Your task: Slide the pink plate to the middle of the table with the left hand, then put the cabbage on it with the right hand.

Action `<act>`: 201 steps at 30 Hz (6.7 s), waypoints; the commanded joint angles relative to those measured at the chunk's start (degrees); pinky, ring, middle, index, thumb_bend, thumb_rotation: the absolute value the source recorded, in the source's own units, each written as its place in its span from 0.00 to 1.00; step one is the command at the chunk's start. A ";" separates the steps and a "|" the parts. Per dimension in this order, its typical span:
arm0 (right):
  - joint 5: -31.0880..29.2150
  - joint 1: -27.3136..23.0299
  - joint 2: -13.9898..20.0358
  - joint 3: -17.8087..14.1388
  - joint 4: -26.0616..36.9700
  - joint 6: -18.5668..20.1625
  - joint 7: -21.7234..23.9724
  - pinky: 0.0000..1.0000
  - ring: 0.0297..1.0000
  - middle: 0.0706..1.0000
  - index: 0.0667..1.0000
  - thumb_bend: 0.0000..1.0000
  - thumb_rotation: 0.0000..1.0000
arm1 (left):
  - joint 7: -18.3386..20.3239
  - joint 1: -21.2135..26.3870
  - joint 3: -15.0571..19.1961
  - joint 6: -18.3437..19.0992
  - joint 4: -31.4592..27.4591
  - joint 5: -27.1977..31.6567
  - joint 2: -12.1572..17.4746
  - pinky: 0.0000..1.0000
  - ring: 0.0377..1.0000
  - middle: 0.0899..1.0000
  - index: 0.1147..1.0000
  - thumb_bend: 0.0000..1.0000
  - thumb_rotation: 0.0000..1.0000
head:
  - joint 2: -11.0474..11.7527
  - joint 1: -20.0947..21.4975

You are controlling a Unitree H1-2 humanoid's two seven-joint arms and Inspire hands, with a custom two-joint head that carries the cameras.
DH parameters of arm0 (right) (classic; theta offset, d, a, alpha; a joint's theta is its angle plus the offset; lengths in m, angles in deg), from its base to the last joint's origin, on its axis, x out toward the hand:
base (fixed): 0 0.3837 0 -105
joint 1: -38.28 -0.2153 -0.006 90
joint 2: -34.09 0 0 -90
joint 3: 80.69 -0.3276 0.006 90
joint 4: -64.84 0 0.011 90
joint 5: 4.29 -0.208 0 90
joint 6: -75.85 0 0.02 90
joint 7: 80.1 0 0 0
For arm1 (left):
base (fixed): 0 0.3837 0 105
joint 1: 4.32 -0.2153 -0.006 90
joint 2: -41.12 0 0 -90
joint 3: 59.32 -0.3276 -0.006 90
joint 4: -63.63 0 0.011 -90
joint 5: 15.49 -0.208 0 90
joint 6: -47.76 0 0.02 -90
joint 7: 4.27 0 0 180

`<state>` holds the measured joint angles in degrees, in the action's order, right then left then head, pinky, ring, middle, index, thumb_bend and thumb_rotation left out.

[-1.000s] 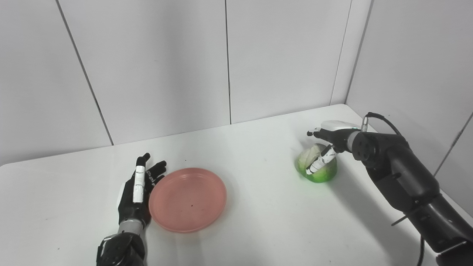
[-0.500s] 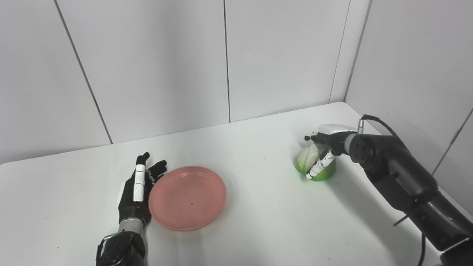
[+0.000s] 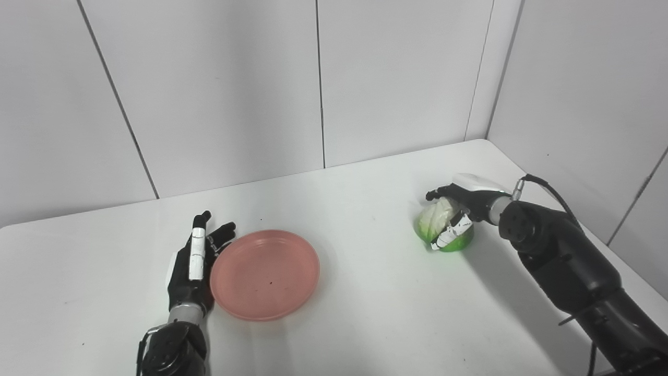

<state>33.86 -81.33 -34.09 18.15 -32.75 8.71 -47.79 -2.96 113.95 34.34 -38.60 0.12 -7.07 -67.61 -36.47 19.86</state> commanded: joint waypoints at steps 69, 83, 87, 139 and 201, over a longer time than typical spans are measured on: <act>3.32 -8.91 4.77 12.47 13.86 -4.60 3.75 0.96 1.00 0.98 0.85 1.00 0.36 | -0.98 -0.32 -0.33 3.50 -1.32 -0.83 -1.75 0.83 0.78 0.65 0.88 0.92 0.91 | -0.33 -3.58; 4.72 -9.29 0.61 12.71 11.66 -5.39 4.29 0.91 1.00 0.98 0.86 1.00 0.37 | -1.40 -0.54 -0.48 4.30 -1.55 -0.97 -2.24 0.82 0.77 0.65 0.88 0.92 0.91 | -0.57 -4.41; 3.99 -9.03 -1.07 12.34 9.48 -6.01 3.12 0.73 0.95 0.96 0.85 1.00 0.33 | -1.49 -0.65 -0.50 4.59 -1.70 -0.94 -2.24 0.81 0.76 0.65 0.88 0.92 0.90 | -0.63 -4.66; -8.63 -8.94 -0.86 12.86 1.55 -14.84 4.88 0.22 0.23 0.29 0.44 0.52 0.13 | -0.51 -1.43 -0.45 6.14 -2.97 -0.48 -2.51 0.84 0.76 0.68 0.88 0.93 0.90 | -1.59 -4.98; -7.63 -20.75 -15.95 14.12 0.12 -23.88 0.75 0.18 0.22 0.37 0.49 0.52 0.00 | -3.36 -0.42 -0.35 2.66 1.71 -0.82 -6.63 0.85 0.74 0.65 0.87 0.91 0.88 | -0.18 -19.98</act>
<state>25.83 -99.77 -50.09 32.71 -33.12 -12.97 -44.89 -5.96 114.25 33.80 -37.59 0.48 -8.07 -74.36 -36.74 -0.09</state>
